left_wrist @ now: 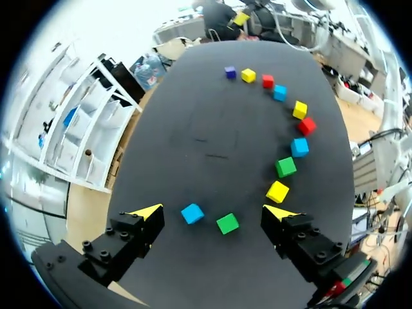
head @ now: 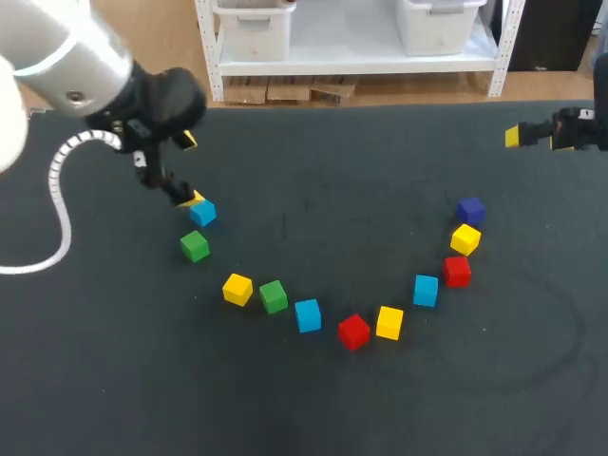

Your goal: Place the blue cubes, place green cubes on the blue cubes, place the yellow cubes on the green cubes, then place the red cubes on the yellow cubes, and place purple cube on the red cubes.

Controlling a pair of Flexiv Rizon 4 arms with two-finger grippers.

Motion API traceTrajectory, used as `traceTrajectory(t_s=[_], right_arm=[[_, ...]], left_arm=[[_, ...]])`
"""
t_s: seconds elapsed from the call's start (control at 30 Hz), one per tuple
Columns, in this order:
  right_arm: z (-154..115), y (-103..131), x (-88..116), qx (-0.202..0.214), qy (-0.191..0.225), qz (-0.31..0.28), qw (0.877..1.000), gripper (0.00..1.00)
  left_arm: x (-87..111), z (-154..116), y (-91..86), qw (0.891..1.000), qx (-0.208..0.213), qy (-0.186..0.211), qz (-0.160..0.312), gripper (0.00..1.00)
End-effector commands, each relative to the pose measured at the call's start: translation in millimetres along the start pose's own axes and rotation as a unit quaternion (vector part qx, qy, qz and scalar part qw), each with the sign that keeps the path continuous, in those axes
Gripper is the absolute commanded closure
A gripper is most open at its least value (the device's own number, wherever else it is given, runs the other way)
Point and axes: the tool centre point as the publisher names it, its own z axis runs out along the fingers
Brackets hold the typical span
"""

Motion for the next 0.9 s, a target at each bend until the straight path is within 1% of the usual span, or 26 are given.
traceTrajectory(t_s=[0.03,0.27,0.47,0.6,0.9], right_arm=[[-0.7,0.6,-0.1,0.002,0.001,0.000,1.000,0.00],[-0.7,0.6,-0.1,0.002,0.001,0.000,1.000,0.00],[-0.7,0.6,-0.1,0.002,0.001,0.000,1.000,0.00],[-0.7,0.6,-0.1,0.002,0.001,0.000,1.000,0.00],[-0.7,0.6,-0.1,0.002,0.001,0.000,1.000,0.00]], left_arm=[[-11.5,5.7,-8.7,0.999,0.004,0.037,0.005,0.00],[-24.8,16.8,-24.1,0.999,0.019,0.033,0.014,0.00],[-40.0,22.6,-31.9,0.998,0.024,0.037,0.034,0.00],[-47.8,26.7,-34.5,0.997,0.026,0.051,0.051,0.00],[-56.7,27.7,-33.4,0.996,0.033,0.057,0.064,0.00]])
